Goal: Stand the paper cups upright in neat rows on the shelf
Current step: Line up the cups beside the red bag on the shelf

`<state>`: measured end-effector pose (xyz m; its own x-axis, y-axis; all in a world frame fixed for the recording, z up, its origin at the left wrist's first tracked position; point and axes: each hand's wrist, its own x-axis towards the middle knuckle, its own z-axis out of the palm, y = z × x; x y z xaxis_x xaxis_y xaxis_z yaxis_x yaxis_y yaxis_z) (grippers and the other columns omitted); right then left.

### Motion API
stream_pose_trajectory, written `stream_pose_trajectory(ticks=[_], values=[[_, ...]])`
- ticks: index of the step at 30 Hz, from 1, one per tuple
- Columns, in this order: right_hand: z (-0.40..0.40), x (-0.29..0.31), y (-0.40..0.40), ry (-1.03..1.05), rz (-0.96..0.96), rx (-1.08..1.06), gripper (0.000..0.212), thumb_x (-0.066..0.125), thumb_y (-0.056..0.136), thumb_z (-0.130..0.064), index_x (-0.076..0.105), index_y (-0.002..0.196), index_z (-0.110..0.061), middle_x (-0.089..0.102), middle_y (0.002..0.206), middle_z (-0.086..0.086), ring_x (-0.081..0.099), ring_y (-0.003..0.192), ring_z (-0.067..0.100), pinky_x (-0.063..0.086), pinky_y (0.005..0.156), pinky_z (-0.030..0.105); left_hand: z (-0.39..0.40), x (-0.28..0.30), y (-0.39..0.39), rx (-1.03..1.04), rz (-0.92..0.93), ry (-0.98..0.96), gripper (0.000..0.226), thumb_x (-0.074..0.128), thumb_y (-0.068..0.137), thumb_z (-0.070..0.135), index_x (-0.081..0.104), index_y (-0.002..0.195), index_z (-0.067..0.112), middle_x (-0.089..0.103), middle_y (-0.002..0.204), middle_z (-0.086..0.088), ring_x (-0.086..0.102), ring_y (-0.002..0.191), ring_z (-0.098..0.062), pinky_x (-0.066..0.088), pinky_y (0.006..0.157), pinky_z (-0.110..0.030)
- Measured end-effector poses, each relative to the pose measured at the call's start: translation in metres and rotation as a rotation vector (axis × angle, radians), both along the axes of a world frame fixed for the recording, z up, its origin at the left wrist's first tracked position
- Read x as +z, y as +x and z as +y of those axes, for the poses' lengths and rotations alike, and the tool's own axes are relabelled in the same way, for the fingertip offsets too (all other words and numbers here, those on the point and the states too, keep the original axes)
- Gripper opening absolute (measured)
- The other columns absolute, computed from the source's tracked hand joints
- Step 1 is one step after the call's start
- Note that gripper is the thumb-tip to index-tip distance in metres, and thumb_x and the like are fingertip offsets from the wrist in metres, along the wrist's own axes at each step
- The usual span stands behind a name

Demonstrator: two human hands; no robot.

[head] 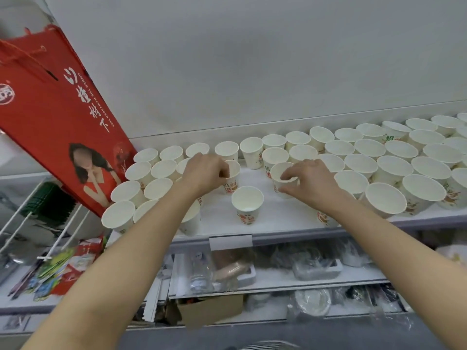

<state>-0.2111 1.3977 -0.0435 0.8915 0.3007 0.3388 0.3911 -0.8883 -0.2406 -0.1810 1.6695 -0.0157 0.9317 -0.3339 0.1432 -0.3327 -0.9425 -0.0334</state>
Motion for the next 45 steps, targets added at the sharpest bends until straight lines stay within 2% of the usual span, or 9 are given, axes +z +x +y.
stream_pose_trajectory(ticks=[7, 15, 19, 22, 26, 31, 36, 41, 45], values=[[0.016, -0.002, 0.002, -0.006, 0.036, -0.003, 0.011, 0.065, 0.077, -0.014, 0.073, 0.078, -0.021, 0.070, 0.078, 0.000, 0.058, 0.082, 0.025, 0.036, 0.073, 0.031, 0.008, 0.002, 0.004, 0.042, -0.114, 0.122, 0.015, 0.060, 0.085, 0.020, 0.074, 0.086, 0.025, 0.071, 0.086, 0.001, 0.060, 0.083, -0.025, 0.027, 0.068, -0.030], [0.059, 0.008, 0.026, 0.119, 0.130, 0.106, 0.008, 0.064, 0.080, -0.020, 0.070, 0.081, -0.027, 0.067, 0.084, -0.003, 0.057, 0.088, 0.017, 0.048, 0.070, 0.034, 0.011, 0.003, 0.018, 0.000, -0.046, 0.127, 0.007, 0.063, 0.085, 0.026, 0.069, 0.087, 0.026, 0.069, 0.089, 0.003, 0.059, 0.091, -0.022, 0.033, 0.076, -0.031], [0.069, 0.011, 0.040, 0.118, 0.125, 0.123, 0.010, 0.064, 0.083, -0.017, 0.071, 0.088, -0.022, 0.067, 0.091, -0.004, 0.055, 0.093, 0.014, 0.037, 0.066, 0.027, 0.022, 0.016, 0.024, -0.039, 0.083, -0.122, 0.028, 0.074, 0.077, 0.049, 0.072, 0.099, 0.032, 0.069, 0.101, 0.014, 0.059, 0.097, -0.012, 0.046, 0.079, -0.030], [0.065, 0.010, 0.041, 0.130, 0.172, 0.178, 0.015, 0.071, 0.080, -0.024, 0.071, 0.095, -0.026, 0.064, 0.098, -0.006, 0.055, 0.096, 0.011, 0.039, 0.073, 0.025, 0.027, 0.031, 0.042, -0.010, 0.085, -0.259, 0.019, 0.071, 0.082, 0.046, 0.072, 0.097, 0.035, 0.070, 0.104, 0.017, 0.060, 0.099, -0.009, 0.049, 0.083, -0.032], [0.053, 0.017, 0.052, 0.351, 0.110, 0.123, 0.014, 0.068, 0.085, -0.031, 0.073, 0.098, -0.027, 0.070, 0.097, -0.011, 0.056, 0.090, 0.010, 0.047, 0.078, 0.032, 0.020, 0.040, 0.070, -0.022, 0.057, -0.088, 0.020, 0.063, 0.090, 0.026, 0.072, 0.108, 0.031, 0.068, 0.111, 0.007, 0.059, 0.107, -0.017, 0.046, 0.083, -0.030], [0.052, 0.019, 0.102, 0.059, 0.135, -0.019, 0.030, 0.058, 0.087, -0.013, 0.070, 0.110, -0.029, 0.069, 0.105, 0.000, 0.053, 0.104, 0.021, 0.046, 0.080, 0.034, 0.015, 0.036, 0.095, -0.083, 0.139, 0.142, 0.030, 0.065, 0.088, 0.023, 0.070, 0.116, 0.033, 0.055, 0.113, -0.008, 0.056, 0.104, -0.026, 0.043, 0.085, -0.031], [0.069, 0.024, 0.127, -0.172, 0.206, -0.017, 0.034, 0.057, 0.084, -0.014, 0.069, 0.107, -0.035, 0.054, 0.098, 0.005, 0.054, 0.098, 0.027, 0.043, 0.075, 0.032, 0.016, 0.027, 0.109, -0.178, 0.157, 0.315, 0.024, 0.065, 0.089, 0.029, 0.071, 0.111, 0.034, 0.057, 0.108, -0.009, 0.054, 0.107, -0.028, 0.040, 0.084, -0.032], [0.073, 0.017, 0.132, -0.194, 0.152, 0.000, 0.022, 0.063, 0.080, -0.016, 0.075, 0.095, -0.028, 0.046, 0.078, 0.002, 0.052, 0.095, 0.029, 0.033, 0.064, 0.028, 0.021, 0.017, 0.111, -0.249, 0.068, 0.427, 0.017, 0.057, 0.091, 0.025, 0.073, 0.096, 0.030, 0.067, 0.094, -0.002, 0.050, 0.103, -0.024, 0.033, 0.083, -0.031], [0.082, 0.013, 0.131, -0.151, 0.136, 0.032, 0.026, 0.060, 0.081, -0.014, 0.075, 0.099, -0.025, 0.058, 0.080, 0.008, 0.054, 0.096, 0.028, 0.024, 0.062, 0.027, 0.024, 0.016, 0.110, -0.251, 0.074, 0.402, 0.021, 0.058, 0.093, 0.030, 0.071, 0.109, 0.032, 0.067, 0.105, -0.002, 0.049, 0.109, -0.023, 0.031, 0.085, -0.030]])
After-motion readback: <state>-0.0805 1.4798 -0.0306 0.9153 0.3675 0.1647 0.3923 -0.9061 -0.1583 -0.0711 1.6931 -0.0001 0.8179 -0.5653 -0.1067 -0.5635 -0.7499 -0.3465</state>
